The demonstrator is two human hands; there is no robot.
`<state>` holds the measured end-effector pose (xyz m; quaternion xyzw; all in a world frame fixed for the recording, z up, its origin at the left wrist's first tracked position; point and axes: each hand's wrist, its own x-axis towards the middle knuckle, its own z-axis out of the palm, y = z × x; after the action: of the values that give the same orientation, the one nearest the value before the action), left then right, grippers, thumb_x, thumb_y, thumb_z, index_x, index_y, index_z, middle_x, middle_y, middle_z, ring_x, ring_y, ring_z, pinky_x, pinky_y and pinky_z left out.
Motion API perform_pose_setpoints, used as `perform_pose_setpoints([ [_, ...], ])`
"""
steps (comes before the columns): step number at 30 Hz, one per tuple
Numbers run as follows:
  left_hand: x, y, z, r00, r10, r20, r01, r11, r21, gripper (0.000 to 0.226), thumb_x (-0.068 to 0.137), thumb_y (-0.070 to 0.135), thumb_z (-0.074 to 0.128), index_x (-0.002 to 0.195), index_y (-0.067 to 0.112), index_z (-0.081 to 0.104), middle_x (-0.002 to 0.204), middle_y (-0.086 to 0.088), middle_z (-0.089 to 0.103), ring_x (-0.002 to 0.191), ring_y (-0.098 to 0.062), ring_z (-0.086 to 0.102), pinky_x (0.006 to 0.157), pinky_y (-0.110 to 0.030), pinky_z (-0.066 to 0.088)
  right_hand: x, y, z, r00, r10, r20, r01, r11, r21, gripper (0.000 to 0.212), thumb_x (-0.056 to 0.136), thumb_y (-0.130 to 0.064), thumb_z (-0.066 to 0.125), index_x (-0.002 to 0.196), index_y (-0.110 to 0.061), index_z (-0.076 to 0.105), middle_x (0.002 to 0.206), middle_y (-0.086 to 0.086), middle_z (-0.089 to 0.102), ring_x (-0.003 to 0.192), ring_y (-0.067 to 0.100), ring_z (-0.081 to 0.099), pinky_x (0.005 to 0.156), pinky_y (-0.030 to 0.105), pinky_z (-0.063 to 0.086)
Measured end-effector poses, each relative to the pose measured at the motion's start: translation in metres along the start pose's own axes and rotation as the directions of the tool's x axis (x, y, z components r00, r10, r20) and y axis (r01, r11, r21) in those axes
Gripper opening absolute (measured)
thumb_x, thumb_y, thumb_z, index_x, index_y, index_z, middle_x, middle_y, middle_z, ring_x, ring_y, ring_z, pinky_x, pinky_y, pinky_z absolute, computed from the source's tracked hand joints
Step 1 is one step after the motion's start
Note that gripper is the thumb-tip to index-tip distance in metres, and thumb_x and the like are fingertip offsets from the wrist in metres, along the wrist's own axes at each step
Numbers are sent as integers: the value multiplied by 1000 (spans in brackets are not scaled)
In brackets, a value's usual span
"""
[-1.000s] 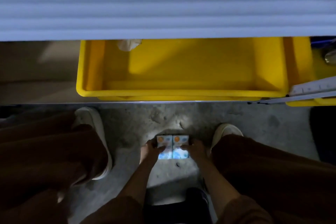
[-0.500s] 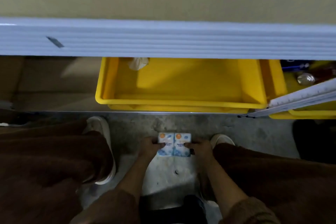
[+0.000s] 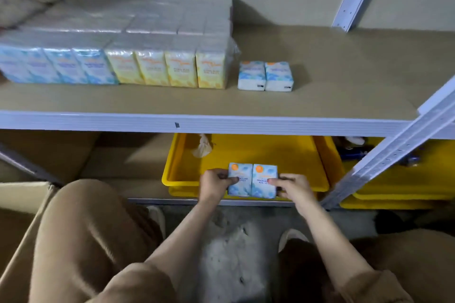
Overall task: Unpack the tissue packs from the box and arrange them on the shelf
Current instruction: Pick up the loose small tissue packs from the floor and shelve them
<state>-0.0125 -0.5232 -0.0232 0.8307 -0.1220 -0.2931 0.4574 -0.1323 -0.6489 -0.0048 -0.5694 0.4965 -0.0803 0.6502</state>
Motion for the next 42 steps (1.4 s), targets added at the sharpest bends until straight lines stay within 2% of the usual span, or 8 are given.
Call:
perform_pose_setpoints([
  [4, -27, 45, -24, 984, 158, -80, -159, 987, -9, 43, 77, 18, 74, 114, -2, 64, 114, -14, 68, 93, -19, 66, 63, -10, 50, -42, -51, -18, 995, -101, 23, 102, 995, -22, 41, 82, 3, 64, 119, 14, 52, 107, 17, 62, 86, 23, 58, 75, 29, 53],
  [18, -56, 164, -81, 893, 411, -185, -417, 909, 4, 33, 75, 14, 76, 99, -7, 68, 92, -15, 69, 78, -19, 62, 59, -20, 55, -74, -167, -34, 958, -279, 73, 283, 958, -48, 20, 81, 4, 64, 100, 9, 61, 60, 3, 65, 44, 10, 64, 38, 12, 50],
  [20, -48, 171, -79, 907, 387, -164, -386, 922, 40, 21, 75, 15, 76, 87, -2, 71, 85, -18, 69, 76, -23, 62, 70, -37, 58, -65, -174, -31, 963, -264, 46, 267, 961, -77, 28, 80, 5, 65, 105, 16, 58, 65, 7, 63, 56, 15, 61, 38, 13, 51],
  [26, -25, 175, -72, 936, 336, -108, -293, 910, 294, 23, 81, 26, 70, 70, 6, 63, 60, -2, 52, 51, -11, 43, 44, -20, 28, -41, -177, -28, 959, -283, -12, 272, 931, -245, 27, 78, 0, 70, 98, 16, 62, 89, 19, 66, 65, 22, 63, 51, 22, 58],
  [29, -25, 175, -68, 935, 351, -48, -295, 847, 441, 27, 87, 30, 63, 72, 8, 59, 71, -4, 57, 70, -23, 55, 54, -25, 39, -35, -173, -25, 909, -412, -58, 347, 827, -442, 36, 74, -11, 75, 94, 17, 65, 99, 28, 71, 81, 33, 67, 83, 44, 56],
  [33, -31, 169, -71, 837, 546, 28, -474, 699, 536, 44, 91, 26, 58, 131, 9, 50, 136, -7, 50, 120, -25, 52, 93, -31, 44, -51, -172, -25, 766, -637, 88, 550, 578, -602, 34, 82, -15, 68, 113, -2, 65, 110, 13, 67, 90, 15, 59, 81, 26, 46],
  [37, -33, 162, -73, 746, 623, 234, -634, 557, 537, 44, 87, 30, 62, 127, 12, 56, 136, -2, 52, 122, -19, 51, 96, -27, 41, -65, -169, -23, 708, -595, 381, 602, 227, -765, 44, 85, -28, 64, 125, -11, 58, 127, 2, 56, 117, 18, 52, 97, 28, 40],
  [42, -32, 161, -73, 731, 581, 358, -657, 457, 599, 42, 90, 23, 57, 131, 14, 53, 139, 1, 49, 127, -15, 46, 100, -21, 35, -60, -162, -23, 717, -546, 433, 571, 105, -814, 44, 92, -25, 55, 134, -13, 49, 138, -1, 45, 125, 15, 46, 101, 28, 40],
])
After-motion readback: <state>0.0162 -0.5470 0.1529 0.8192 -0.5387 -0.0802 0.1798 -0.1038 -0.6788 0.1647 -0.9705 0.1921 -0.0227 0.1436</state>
